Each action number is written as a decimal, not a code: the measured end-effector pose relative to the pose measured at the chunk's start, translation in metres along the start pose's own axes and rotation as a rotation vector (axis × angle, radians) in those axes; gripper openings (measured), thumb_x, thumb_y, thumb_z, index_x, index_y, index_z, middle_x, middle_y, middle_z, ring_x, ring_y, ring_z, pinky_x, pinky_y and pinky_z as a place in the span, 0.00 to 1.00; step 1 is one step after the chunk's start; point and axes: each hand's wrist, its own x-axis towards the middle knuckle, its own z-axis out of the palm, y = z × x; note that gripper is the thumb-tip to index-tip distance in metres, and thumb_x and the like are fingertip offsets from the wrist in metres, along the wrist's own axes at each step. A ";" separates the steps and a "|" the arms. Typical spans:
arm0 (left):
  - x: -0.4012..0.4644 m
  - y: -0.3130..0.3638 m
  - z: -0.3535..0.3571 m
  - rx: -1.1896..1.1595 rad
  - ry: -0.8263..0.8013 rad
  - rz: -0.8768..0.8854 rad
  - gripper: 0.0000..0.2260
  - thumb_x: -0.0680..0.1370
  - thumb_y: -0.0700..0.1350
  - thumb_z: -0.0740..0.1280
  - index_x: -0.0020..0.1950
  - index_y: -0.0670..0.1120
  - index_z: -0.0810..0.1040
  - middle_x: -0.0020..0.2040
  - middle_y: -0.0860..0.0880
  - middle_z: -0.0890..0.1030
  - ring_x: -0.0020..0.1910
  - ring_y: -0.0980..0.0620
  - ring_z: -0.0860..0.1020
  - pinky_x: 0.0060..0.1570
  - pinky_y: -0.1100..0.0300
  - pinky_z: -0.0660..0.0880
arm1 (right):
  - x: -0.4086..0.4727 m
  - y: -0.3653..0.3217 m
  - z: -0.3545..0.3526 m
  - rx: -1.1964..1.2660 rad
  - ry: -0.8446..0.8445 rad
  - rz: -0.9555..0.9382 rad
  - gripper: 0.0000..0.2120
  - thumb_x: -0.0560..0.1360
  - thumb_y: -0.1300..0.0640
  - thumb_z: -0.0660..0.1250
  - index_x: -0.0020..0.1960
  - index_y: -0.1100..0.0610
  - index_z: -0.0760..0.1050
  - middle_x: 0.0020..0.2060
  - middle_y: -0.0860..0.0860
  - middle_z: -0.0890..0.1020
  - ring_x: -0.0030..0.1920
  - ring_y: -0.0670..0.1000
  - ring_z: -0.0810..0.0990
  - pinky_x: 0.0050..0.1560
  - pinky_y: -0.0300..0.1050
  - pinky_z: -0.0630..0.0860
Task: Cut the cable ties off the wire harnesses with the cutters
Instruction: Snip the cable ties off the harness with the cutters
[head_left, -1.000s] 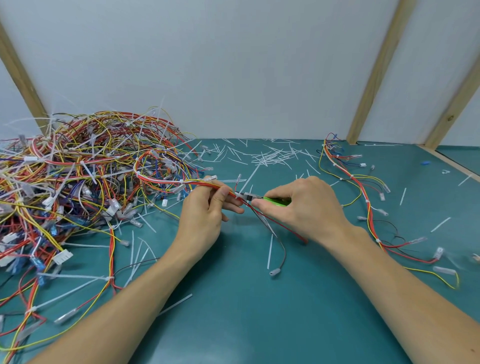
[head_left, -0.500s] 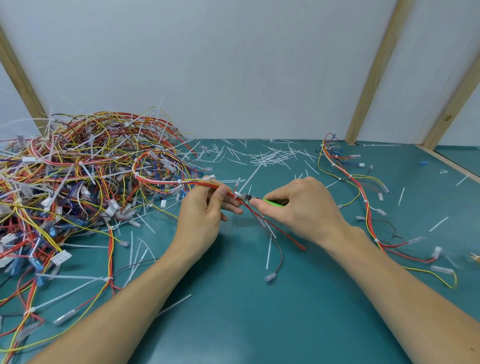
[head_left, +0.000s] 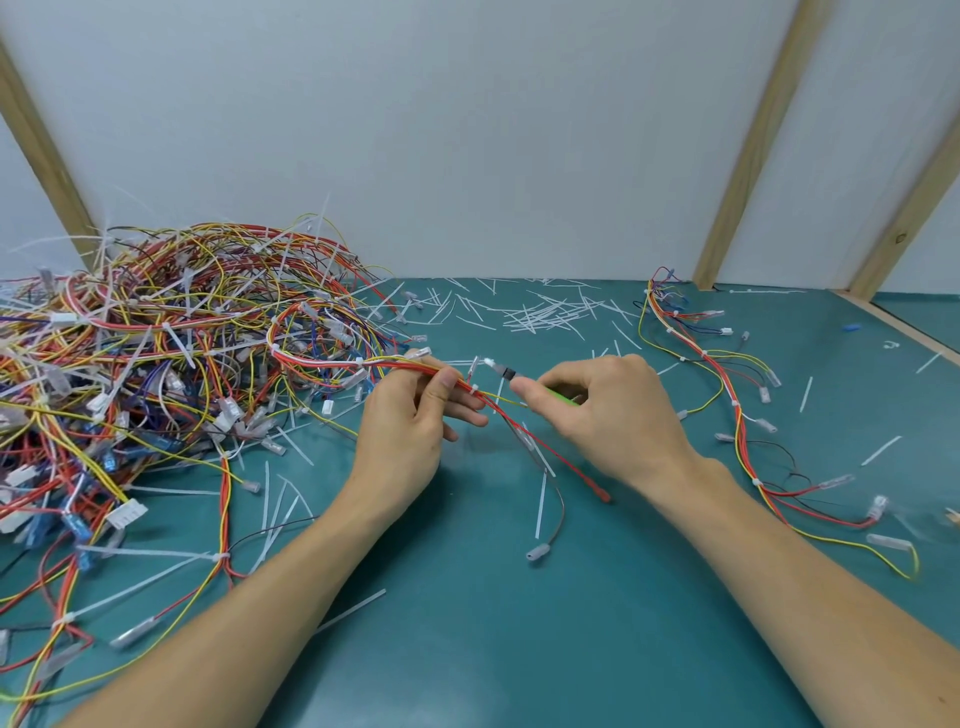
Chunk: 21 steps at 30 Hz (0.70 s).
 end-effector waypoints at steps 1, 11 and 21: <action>0.000 0.000 0.000 -0.006 0.003 -0.003 0.10 0.86 0.40 0.57 0.46 0.43 0.74 0.40 0.45 0.86 0.38 0.47 0.86 0.32 0.57 0.77 | 0.001 0.002 0.001 0.005 0.039 0.025 0.20 0.78 0.36 0.67 0.39 0.49 0.86 0.29 0.45 0.82 0.38 0.57 0.80 0.43 0.47 0.74; -0.001 -0.001 -0.001 -0.031 0.005 -0.012 0.11 0.86 0.41 0.57 0.45 0.42 0.74 0.35 0.49 0.85 0.34 0.47 0.85 0.30 0.61 0.76 | 0.004 0.028 0.005 -0.422 -0.034 0.291 0.23 0.80 0.33 0.59 0.49 0.50 0.80 0.43 0.50 0.83 0.47 0.56 0.76 0.41 0.49 0.67; -0.001 0.001 -0.003 -0.097 -0.045 -0.025 0.12 0.86 0.40 0.57 0.43 0.42 0.72 0.30 0.49 0.80 0.30 0.45 0.83 0.29 0.58 0.74 | 0.004 0.026 0.002 -0.367 -0.094 0.242 0.16 0.81 0.40 0.65 0.61 0.49 0.79 0.57 0.47 0.81 0.64 0.53 0.74 0.57 0.52 0.72</action>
